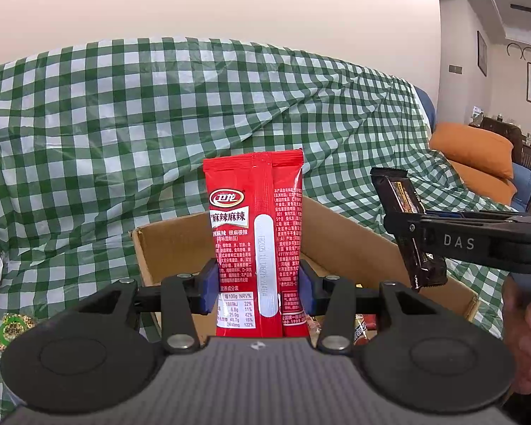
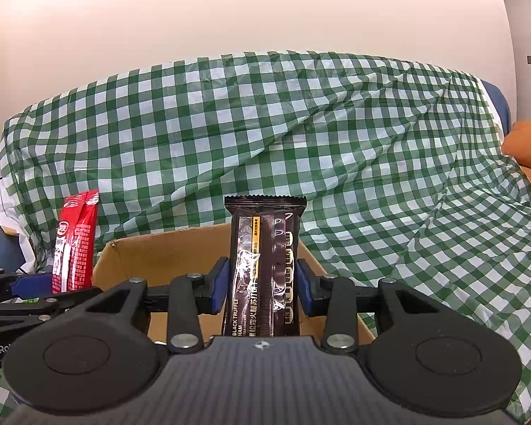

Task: Organize snacks
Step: 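Lower both snacks into the box and open both tools, then move both tools back toward the peanut cake and cookie bag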

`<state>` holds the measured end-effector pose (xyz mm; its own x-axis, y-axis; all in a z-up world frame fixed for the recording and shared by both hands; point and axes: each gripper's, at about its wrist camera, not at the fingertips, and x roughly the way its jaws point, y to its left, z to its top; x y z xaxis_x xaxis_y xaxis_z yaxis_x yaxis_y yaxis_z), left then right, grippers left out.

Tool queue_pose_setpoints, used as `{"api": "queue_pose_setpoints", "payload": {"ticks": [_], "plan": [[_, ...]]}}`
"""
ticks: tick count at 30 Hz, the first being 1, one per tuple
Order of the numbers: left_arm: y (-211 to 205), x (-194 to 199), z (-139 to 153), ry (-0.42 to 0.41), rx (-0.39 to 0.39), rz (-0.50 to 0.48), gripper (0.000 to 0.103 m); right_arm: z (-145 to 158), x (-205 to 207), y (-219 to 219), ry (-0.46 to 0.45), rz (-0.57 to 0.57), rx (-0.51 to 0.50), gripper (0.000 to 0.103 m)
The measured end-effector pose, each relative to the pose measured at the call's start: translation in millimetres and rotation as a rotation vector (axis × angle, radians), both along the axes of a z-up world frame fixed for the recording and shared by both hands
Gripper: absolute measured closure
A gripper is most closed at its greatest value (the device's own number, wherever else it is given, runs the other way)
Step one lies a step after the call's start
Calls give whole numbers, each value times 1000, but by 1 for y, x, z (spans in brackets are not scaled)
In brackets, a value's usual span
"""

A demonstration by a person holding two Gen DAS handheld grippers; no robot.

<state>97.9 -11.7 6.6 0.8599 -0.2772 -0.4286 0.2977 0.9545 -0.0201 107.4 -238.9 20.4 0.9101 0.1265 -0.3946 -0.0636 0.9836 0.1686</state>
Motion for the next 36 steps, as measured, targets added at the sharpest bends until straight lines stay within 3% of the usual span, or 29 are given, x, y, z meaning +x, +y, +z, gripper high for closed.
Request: {"api": "queue_pose_setpoints", "payload": {"ticks": [10, 14, 17, 34, 36], "plan": [[-5, 2, 0, 7, -5, 5, 53, 0, -1, 0, 1, -6, -7, 62], [-7, 5, -2, 36, -14, -9, 41, 0, 0, 2, 12, -6, -21, 61], [-7, 3, -1, 24, -10, -8, 37, 1, 1, 2, 22, -19, -30, 43], [30, -14, 5, -15, 28, 65, 38, 0, 4, 20, 37, -6, -29, 39], [42, -15, 6, 10, 24, 82, 50, 1, 3, 27, 34, 4, -28, 39]]}}
